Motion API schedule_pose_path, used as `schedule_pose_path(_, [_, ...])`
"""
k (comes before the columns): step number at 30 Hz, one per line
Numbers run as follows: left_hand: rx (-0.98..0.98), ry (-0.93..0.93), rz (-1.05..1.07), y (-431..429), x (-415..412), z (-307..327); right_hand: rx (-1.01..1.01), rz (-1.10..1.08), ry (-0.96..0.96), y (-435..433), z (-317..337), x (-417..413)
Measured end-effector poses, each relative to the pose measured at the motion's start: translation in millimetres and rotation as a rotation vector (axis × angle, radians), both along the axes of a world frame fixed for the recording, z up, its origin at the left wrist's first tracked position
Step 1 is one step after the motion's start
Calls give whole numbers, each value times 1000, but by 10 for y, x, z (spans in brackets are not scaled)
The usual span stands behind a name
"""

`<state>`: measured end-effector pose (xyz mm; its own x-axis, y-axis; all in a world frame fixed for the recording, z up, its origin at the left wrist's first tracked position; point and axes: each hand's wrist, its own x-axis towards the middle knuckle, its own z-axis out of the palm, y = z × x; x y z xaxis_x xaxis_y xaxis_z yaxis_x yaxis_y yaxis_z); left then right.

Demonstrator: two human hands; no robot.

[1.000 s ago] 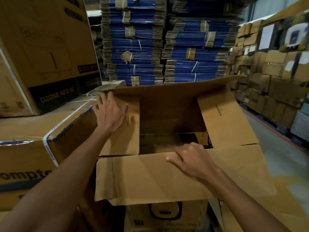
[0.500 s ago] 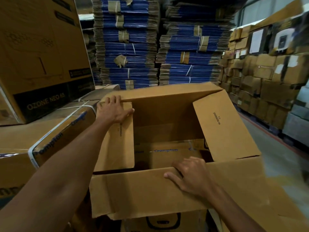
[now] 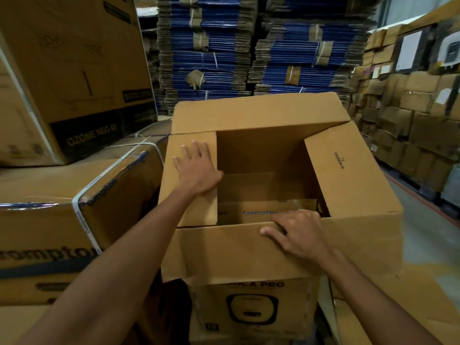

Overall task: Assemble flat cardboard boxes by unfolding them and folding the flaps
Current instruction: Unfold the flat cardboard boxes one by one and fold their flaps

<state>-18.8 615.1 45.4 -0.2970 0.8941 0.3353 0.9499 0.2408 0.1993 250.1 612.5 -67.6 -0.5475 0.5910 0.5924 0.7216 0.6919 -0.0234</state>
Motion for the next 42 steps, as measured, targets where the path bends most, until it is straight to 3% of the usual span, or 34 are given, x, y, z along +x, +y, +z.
schedule_pose_path(3, [221,-314,-57,-316,0,366,-140,-60,-105,-30,108,8])
schedule_pose_path(7, [295,-745,-58,-821,-227,671,-198,-45,-122,-18,192,27])
schedule_pose_path(15, [494,-1221,118,-1569,-695,272,-166,-51,-127,89,289,26])
schedule_pose_path(20, [786,-1389,123,-1724,-638,-121,-240,-80,-143,91,324,5])
schedule_pose_path(23, [703,-1365,148,-1622,-485,-495,-281,-94,-136,14,397,-27])
schedule_pose_path(27, [427,-935,269,-1359,-388,-761,-550,-91,-162,-66,648,-134])
schedule_pose_path(30, [314,-768,292,-1221,-463,-719,-754,-151,-136,74,782,-108])
schedule_pose_path(34, [245,-663,293,-1084,-496,-692,-805,-419,-398,188,954,-34])
schedule_pose_path(37, [242,-610,275,-1038,-551,-730,-671,-581,-588,306,1015,2])
schedule_pose_path(42, [204,-587,239,-995,-603,-706,-301,-669,-700,298,1170,-32])
